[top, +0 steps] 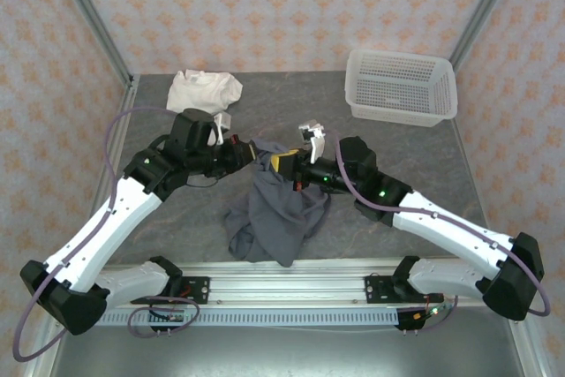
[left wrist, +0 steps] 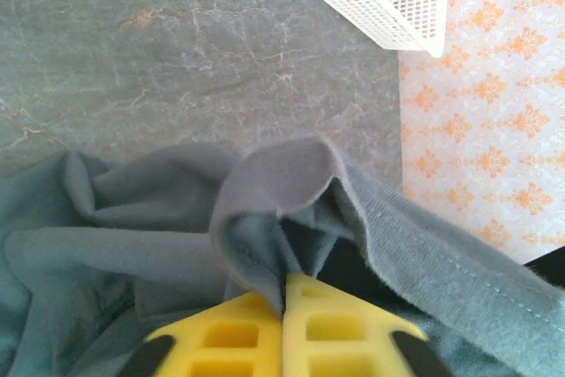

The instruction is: Fold the inside-out t-shirt

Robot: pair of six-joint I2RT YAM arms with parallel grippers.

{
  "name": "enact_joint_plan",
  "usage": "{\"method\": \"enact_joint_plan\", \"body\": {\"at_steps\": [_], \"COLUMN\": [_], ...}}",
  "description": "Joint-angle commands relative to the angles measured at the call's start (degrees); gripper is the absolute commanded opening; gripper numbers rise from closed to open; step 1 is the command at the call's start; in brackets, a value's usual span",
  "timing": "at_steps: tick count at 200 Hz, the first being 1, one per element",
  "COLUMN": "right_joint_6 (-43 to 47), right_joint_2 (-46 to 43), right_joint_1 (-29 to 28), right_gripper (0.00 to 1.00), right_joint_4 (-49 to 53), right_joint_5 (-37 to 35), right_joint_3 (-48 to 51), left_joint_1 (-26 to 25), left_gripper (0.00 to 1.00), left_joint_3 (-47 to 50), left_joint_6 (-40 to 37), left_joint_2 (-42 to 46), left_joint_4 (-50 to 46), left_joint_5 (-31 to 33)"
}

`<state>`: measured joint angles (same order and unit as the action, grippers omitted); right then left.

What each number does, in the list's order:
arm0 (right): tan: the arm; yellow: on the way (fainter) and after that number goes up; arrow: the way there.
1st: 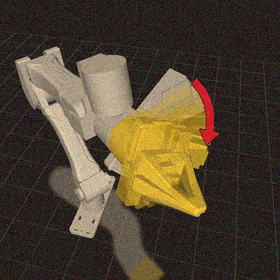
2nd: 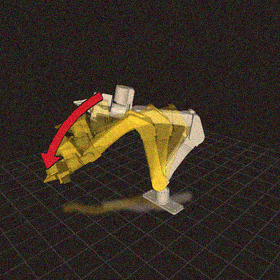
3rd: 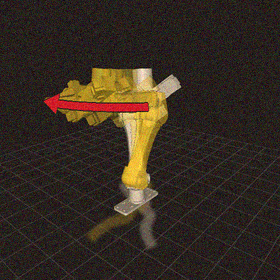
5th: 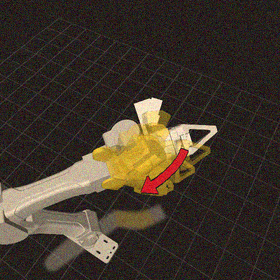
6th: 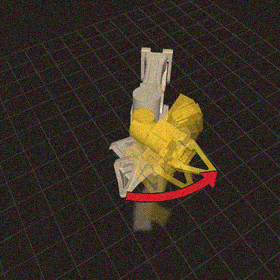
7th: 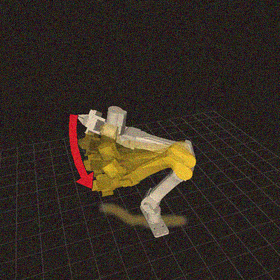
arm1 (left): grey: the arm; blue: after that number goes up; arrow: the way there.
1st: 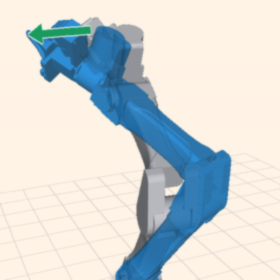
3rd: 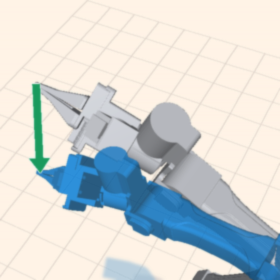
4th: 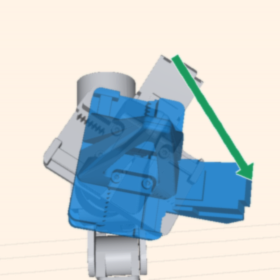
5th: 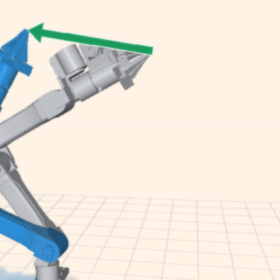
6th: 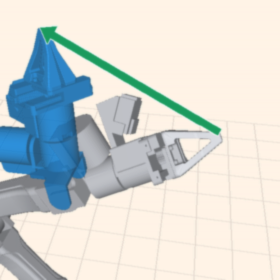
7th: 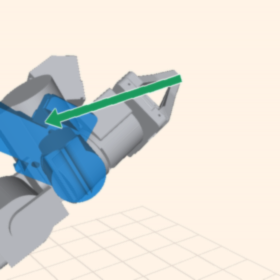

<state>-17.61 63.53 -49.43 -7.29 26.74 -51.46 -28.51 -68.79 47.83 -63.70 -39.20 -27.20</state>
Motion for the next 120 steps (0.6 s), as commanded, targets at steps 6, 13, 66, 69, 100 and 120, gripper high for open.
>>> {"method": "enact_joint_plan", "body": {"at_steps": [6, 13, 66, 69, 100, 120], "right_joint_6": [-0.16, -0.76, -1.53, -1.05, 4.71, 11.07], "right_joint_2": [-0.78, -1.47, -11.33, -12.05, -15.99, -15.78], "right_joint_1": [0.41, 1.11, 7.46, 7.42, 4.81, 0.61], "right_gripper": [0.00, 0.00, 0.35, 0.38, 0.60, 0.65], "right_joint_4": [-1.39, -2.88, -5.27, -3.62, 12.07, 14.34], "right_joint_5": [-5.49, -7.29, -11.50, -11.11, -10.50, -14.45], "right_joint_3": [1.04, 3.58, 17.64, 16.80, 6.73, 2.89], "left_joint_1": [-0.49, -0.51, -0.52, -0.55, -0.62, -0.66], "left_gripper": [0.00, 0.00, 0.00, 0.00, 0.00, 0.00], "left_joint_3": [-4.58, -6.07, -14.72, -15.21, -14.00, -12.86], "left_joint_6": [-4.64, -6.61, -23.43, -24.36, -26.59, -26.64], "left_joint_2": [1.04, 1.77, 2.85, 2.14, -1.07, -0.90], "left_joint_4": [-0.73, -0.55, 1.79, -0.02, -4.08, -2.47], "left_joint_5": [2.33, 1.76, -17.09, -17.39, -19.66, -20.60]}}
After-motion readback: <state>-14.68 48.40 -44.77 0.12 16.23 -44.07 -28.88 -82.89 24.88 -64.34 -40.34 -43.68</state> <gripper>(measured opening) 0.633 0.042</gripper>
